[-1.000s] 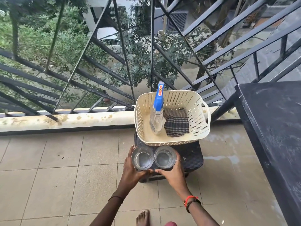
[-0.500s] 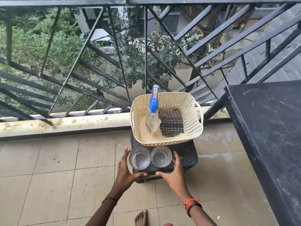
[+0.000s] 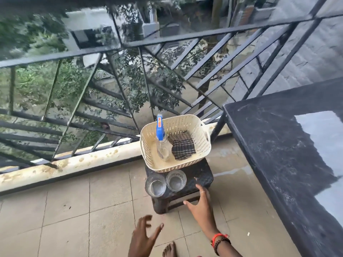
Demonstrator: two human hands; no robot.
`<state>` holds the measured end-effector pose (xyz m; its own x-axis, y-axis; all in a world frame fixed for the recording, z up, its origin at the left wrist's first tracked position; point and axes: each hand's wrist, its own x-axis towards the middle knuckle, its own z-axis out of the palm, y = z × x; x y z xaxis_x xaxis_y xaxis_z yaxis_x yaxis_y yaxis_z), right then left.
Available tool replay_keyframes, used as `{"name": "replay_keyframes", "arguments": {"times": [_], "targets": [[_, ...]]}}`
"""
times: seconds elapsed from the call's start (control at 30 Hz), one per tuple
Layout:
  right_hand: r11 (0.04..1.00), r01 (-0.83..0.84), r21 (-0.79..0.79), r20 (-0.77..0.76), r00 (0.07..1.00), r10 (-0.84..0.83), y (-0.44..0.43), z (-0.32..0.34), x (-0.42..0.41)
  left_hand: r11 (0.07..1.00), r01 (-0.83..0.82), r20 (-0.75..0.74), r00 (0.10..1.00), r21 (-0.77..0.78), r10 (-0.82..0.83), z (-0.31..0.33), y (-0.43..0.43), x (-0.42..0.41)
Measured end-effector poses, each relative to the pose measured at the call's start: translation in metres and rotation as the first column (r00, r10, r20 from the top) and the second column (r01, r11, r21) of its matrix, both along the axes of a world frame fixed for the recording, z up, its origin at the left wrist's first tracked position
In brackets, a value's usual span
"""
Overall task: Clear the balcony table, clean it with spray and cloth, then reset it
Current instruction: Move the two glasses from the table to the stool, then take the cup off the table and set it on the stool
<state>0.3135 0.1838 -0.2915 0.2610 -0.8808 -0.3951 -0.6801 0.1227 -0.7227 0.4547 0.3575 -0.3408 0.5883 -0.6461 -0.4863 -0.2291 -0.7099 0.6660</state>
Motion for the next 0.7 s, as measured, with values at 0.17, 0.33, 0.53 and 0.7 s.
{"name": "replay_keyframes", "arguments": {"times": [0.17, 0.33, 0.53, 0.7], "targets": [[0.994, 0.094, -0.052, 0.022, 0.995, -0.093, 0.010, 0.039, -0.019, 0.958, 0.287, -0.075, 0.956, 0.025, -0.284, 0.045, -0.021, -0.046], [0.959, 0.261, -0.110, 0.101, 0.963, -0.251, 0.004, 0.096, -0.059, 0.899, 0.387, -0.008, 0.918, -0.206, -0.397, 0.102, -0.084, -0.078], [0.867, 0.466, -0.177, 0.190, 0.881, -0.434, -0.003, 0.156, -0.125, 0.826, 0.417, 0.109, 0.907, -0.380, -0.408, 0.166, -0.151, -0.110], [0.661, 0.709, -0.247, 0.275, 0.705, -0.654, 0.001, 0.198, -0.195, 0.679, 0.567, 0.184, 0.813, -0.466, -0.553, 0.212, -0.188, -0.167]]}}
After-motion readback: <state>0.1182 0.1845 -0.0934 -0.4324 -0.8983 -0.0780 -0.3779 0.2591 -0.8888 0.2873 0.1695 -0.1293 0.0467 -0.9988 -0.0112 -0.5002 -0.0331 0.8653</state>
